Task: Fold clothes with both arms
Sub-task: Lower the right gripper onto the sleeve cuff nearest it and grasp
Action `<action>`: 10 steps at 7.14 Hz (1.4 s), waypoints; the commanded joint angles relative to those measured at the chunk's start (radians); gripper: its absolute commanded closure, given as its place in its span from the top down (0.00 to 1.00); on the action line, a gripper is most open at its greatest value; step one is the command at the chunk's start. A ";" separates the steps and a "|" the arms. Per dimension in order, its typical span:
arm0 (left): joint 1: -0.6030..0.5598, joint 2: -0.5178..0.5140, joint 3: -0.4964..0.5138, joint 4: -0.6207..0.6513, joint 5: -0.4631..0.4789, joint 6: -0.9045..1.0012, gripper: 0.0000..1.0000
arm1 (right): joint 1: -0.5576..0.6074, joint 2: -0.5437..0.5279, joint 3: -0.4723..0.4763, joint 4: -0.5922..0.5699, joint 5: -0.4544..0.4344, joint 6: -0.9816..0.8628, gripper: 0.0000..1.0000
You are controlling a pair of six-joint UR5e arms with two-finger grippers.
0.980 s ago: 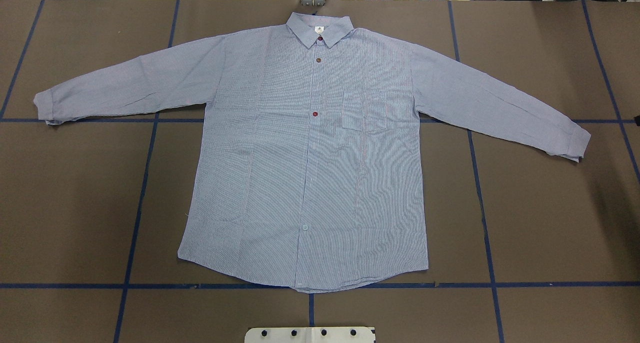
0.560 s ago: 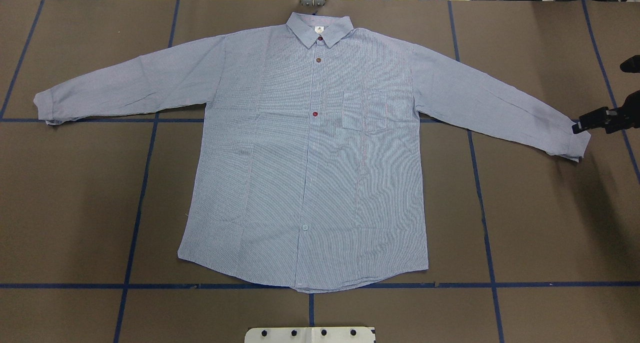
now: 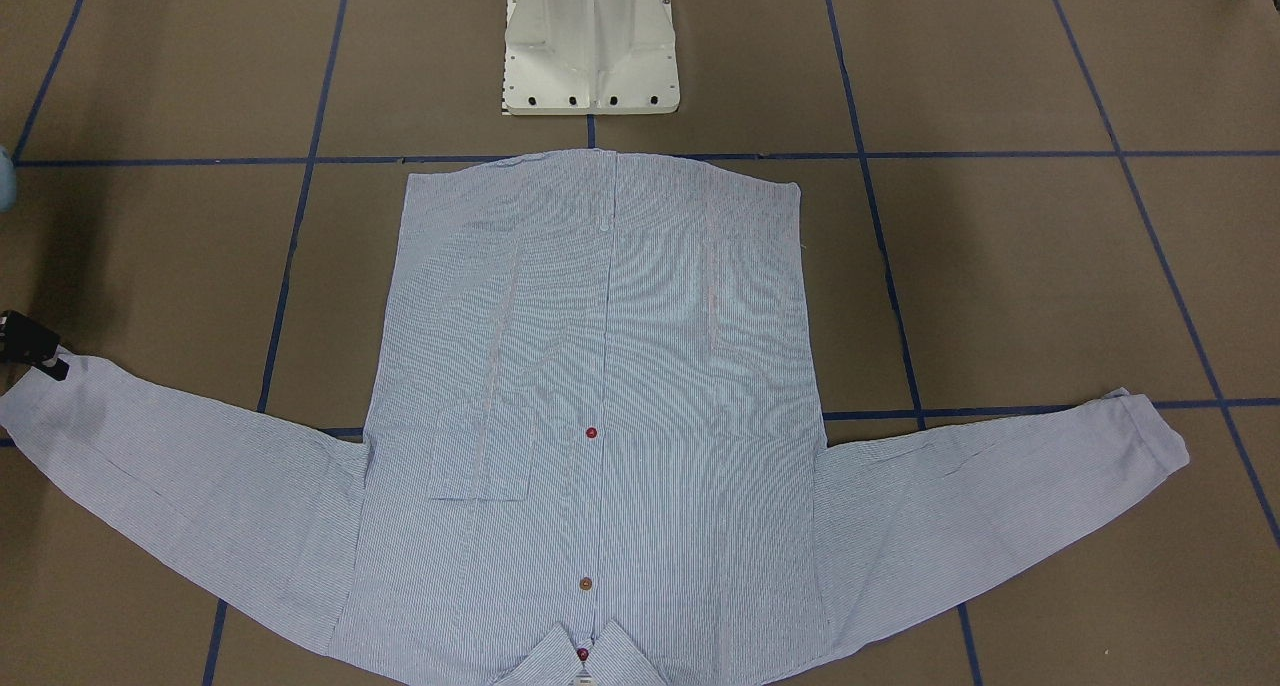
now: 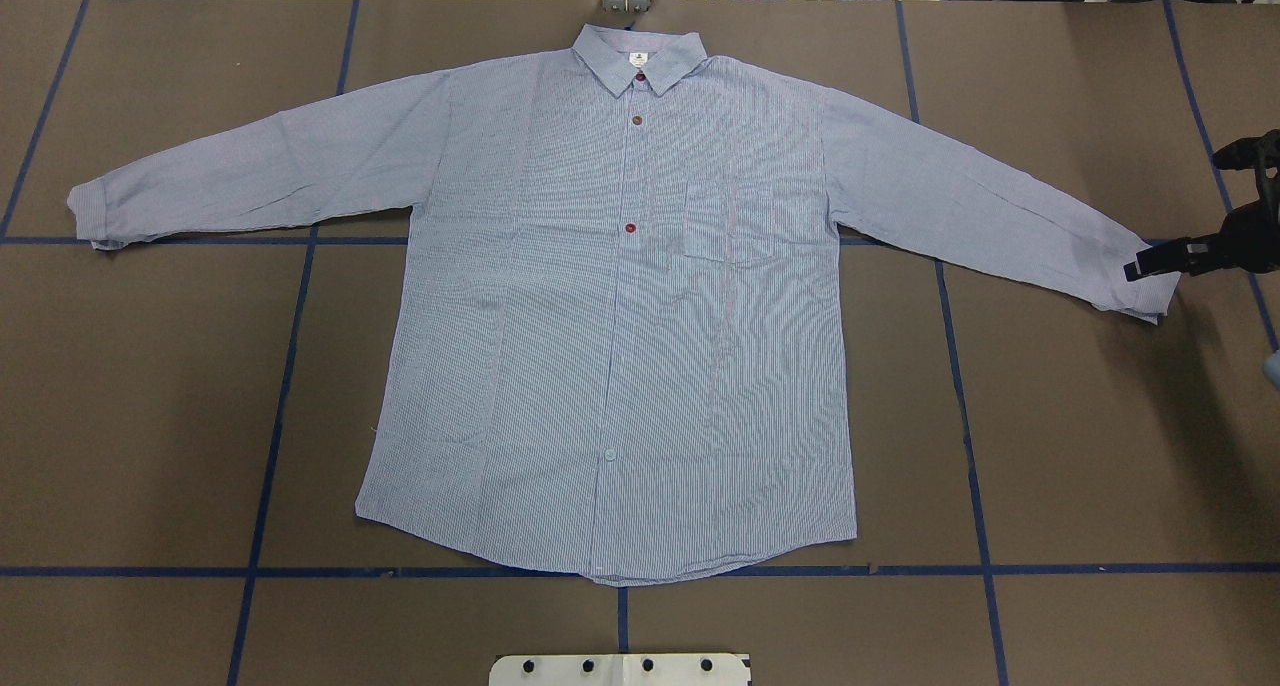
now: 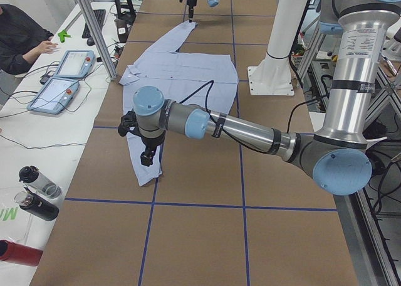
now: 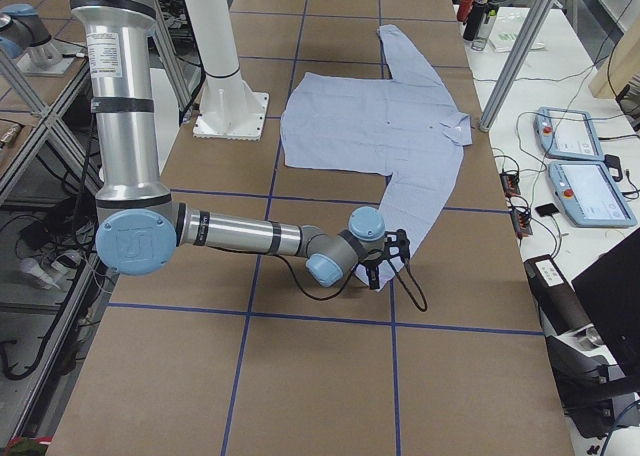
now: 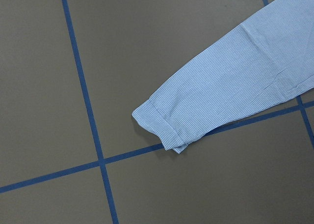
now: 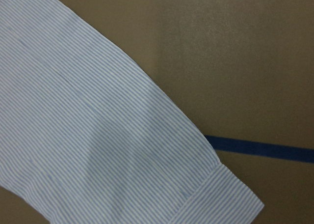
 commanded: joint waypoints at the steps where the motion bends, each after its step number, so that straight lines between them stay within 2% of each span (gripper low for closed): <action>1: -0.002 0.002 -0.012 -0.001 0.000 0.001 1.00 | 0.000 -0.023 0.005 0.002 0.047 0.000 0.98; 4: -0.002 0.002 -0.012 -0.001 -0.002 0.001 1.00 | -0.023 -0.016 0.005 -0.010 0.040 0.000 0.89; 7: -0.002 0.004 -0.010 -0.001 -0.002 0.002 1.00 | -0.041 -0.016 0.009 -0.033 0.040 0.000 0.68; 10: -0.002 0.005 -0.010 -0.001 0.000 0.001 1.00 | -0.007 -0.020 0.012 -0.035 0.059 -0.006 0.68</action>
